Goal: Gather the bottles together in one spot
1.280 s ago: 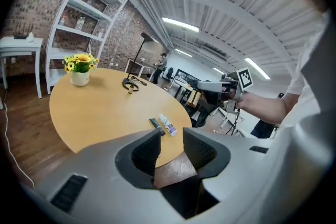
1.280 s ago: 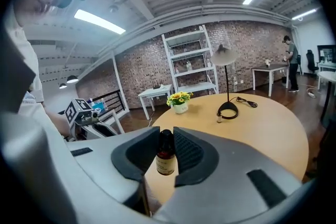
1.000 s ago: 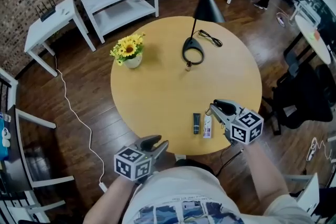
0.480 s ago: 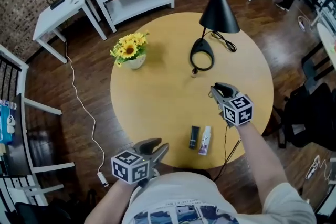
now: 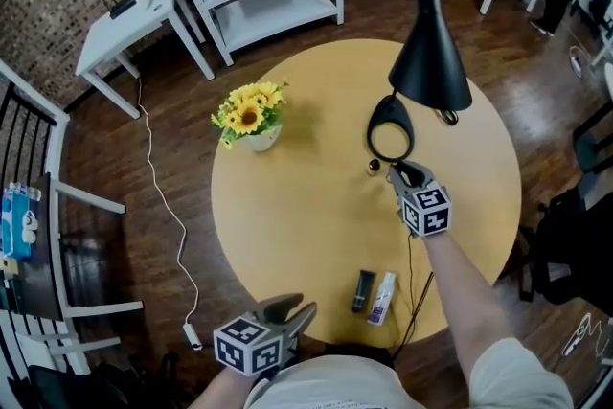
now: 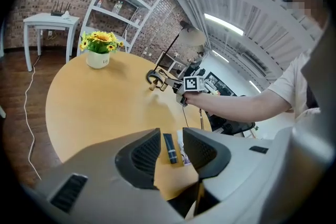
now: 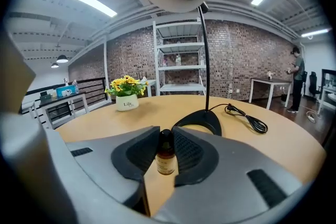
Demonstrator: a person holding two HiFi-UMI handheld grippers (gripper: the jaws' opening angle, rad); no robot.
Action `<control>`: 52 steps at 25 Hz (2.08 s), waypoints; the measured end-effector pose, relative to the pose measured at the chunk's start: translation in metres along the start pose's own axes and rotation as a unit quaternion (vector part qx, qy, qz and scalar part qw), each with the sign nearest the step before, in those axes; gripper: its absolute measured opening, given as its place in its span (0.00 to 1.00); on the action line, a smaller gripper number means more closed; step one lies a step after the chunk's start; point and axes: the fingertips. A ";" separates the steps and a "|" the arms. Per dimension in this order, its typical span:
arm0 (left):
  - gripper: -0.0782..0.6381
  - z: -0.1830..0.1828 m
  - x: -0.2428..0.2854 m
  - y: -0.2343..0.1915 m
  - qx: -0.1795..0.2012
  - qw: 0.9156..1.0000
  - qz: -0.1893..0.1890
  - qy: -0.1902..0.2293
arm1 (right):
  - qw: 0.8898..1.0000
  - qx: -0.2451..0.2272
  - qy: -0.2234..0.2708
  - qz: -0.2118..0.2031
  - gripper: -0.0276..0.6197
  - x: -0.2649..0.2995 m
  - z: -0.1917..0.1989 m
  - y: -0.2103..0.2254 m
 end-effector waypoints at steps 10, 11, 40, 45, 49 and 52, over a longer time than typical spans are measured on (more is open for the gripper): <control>0.30 0.004 0.002 -0.006 -0.006 1.000 -0.008 0.004 | 0.999 -0.019 0.009 0.049 0.17 0.028 0.016 0.007; 0.30 0.003 0.001 -0.007 -0.005 1.000 -0.008 0.006 | 0.998 -0.025 0.010 0.050 0.17 0.027 0.016 0.004; 0.30 0.022 -0.078 0.011 0.106 0.992 0.061 0.004 | 0.993 -0.015 0.049 0.111 0.34 -0.267 -0.020 -0.093; 0.30 0.049 -0.115 0.020 0.149 0.988 0.051 -0.003 | 0.990 0.032 0.018 0.136 0.34 -0.385 0.011 -0.156; 0.30 0.071 -0.143 0.029 0.160 0.985 0.059 0.000 | 0.988 0.070 -0.015 0.133 0.34 -0.457 0.043 -0.218; 0.30 0.092 -0.160 0.034 0.162 0.984 0.071 -0.007 | 0.987 0.088 -0.031 0.133 0.34 -0.491 0.060 -0.257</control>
Point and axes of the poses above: the fingertips, and each gripper's own axes: x forward along the fingers, y to its right, z out of its underside, and after that the axes turned 14 degrees about z, right-handed
